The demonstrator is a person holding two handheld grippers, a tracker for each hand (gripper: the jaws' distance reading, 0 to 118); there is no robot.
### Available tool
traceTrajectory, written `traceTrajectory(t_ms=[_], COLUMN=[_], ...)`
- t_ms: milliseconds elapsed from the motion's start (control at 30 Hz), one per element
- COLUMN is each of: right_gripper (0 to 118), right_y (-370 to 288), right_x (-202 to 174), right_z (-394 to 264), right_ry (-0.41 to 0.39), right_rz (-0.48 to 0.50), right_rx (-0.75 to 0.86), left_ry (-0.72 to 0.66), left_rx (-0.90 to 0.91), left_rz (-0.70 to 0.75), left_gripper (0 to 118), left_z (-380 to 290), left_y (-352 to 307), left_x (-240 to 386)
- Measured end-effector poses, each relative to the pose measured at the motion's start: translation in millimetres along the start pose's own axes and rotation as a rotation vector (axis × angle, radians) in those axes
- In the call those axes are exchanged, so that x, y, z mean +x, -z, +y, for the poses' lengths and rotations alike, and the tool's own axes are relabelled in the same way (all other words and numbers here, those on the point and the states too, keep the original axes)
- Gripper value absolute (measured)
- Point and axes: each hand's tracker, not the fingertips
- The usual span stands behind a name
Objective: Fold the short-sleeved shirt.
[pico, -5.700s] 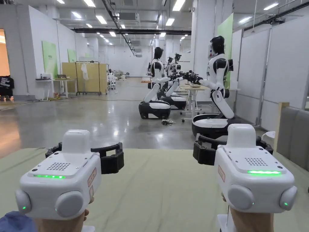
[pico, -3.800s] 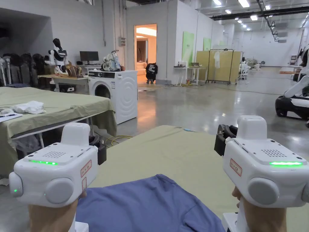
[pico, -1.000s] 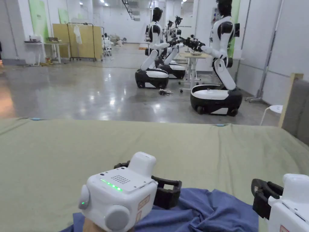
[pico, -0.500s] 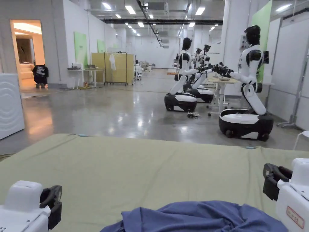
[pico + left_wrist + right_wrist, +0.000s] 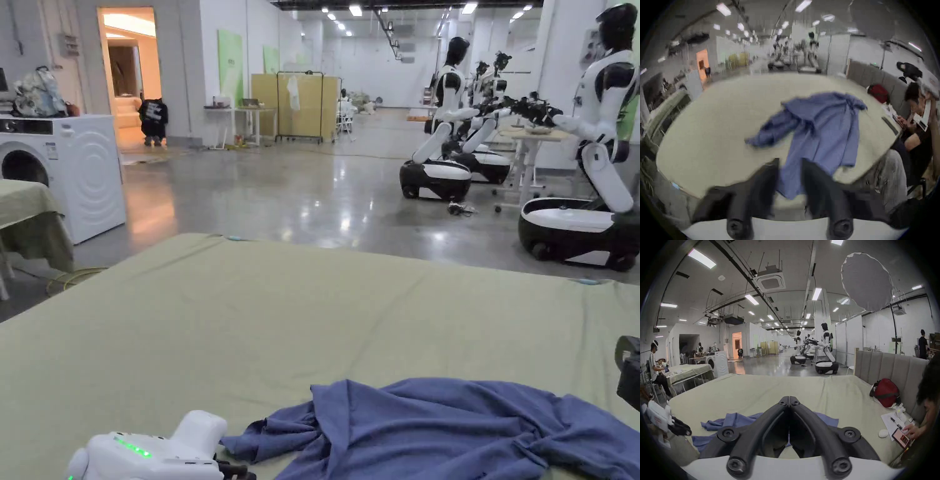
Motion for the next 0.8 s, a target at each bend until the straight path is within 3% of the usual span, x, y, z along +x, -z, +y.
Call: traceTrajectory(t_ms=[33,67,100,233,367,467,500,533,633,667,800], right_gripper=[3,3,3,3,3,3,3,3,3,3,3], right_y=[2,3,5,16,23,23,23,25,34,37,47], right_x=[0,0,-1,-4,-8,-10,-9,-8,-4,-3,7], right_z=[-3,-5,-8,-16,-22,-26,-26,-26,-28,-30,-44], right_ry=[-0.002,-0.001,-0.001,-0.004,0.026,-0.004,-0.013,-0.017,0.002,0.008,0.003], right_rz=[0.005,0.009,0.012,0.019,0.052,0.058,0.054,0.053,0.044,0.049,0.063], right_rx=[-0.012,-0.022,-0.033,-0.068,-0.092,-0.102,-0.105,-0.106,-0.118,-0.125,-0.16], left_ry=[-0.028,-0.055,-0.065,-0.047,0.002,-0.01,0.008,0.038,0.057,0.037,-0.028], left_rx=[-0.043,-0.073,-0.103,-0.115,-0.184,-0.185,-0.148,-0.124,-0.103,-0.095,-0.12], left_rz=[0.009,0.028,0.044,0.002,0.053,0.07,0.081,0.051,0.038,0.02,-0.085], left_gripper=[70,113,118,117,117,109,99,85,15,7,7], left_z=[-2,-3,-5,-7,3,0,1,1,9,13,18], left_y=[12,21,22,23,70,81,77,71,66,69,85], left_x=[-6,-10,-13,-7,-3,7,10,13,19,19,20])
